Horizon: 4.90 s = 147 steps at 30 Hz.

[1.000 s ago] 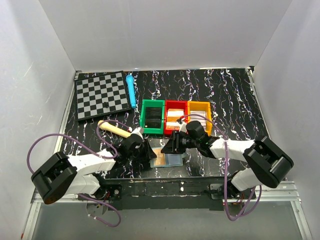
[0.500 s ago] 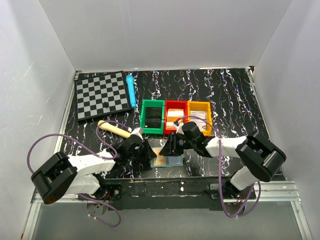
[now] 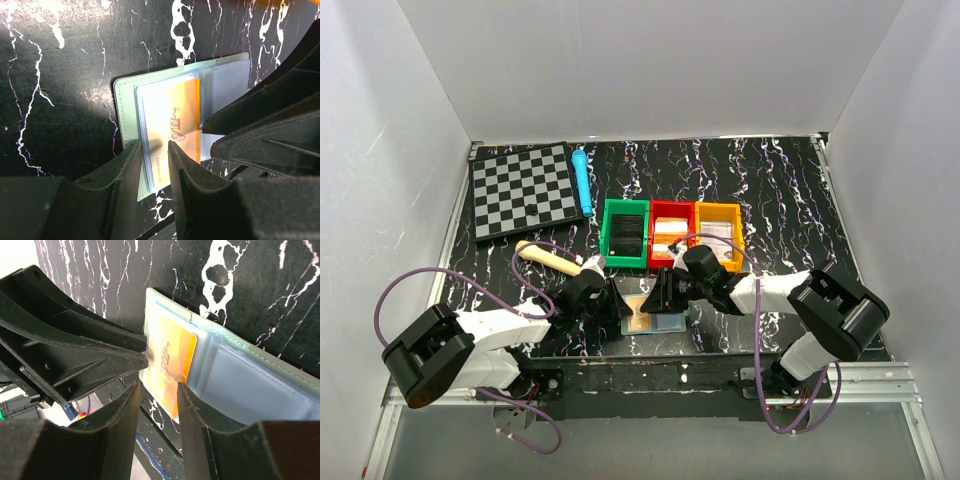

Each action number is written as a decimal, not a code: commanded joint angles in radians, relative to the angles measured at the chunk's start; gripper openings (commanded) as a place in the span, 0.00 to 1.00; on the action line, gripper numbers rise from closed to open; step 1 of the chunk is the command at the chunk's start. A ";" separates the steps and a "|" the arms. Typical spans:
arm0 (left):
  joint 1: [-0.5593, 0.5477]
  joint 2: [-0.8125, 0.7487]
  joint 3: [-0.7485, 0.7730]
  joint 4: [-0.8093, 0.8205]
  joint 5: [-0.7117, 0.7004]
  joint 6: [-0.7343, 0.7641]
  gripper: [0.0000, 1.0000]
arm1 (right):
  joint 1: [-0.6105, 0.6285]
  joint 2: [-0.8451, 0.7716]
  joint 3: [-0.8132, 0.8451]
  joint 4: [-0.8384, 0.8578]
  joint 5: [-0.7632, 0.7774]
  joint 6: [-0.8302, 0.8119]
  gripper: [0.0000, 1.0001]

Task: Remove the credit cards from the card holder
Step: Remove the credit card from the card holder.

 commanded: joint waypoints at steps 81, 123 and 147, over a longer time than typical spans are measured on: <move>0.003 -0.099 0.032 -0.160 -0.032 0.047 0.25 | 0.001 0.047 0.002 0.101 -0.060 -0.009 0.01; 0.006 0.082 0.069 -0.053 0.008 0.038 0.01 | 0.001 0.018 0.018 -0.009 -0.042 -0.060 0.01; 0.006 0.090 0.023 -0.038 -0.032 0.022 0.00 | -0.013 -0.045 -0.012 -0.051 -0.011 -0.072 0.01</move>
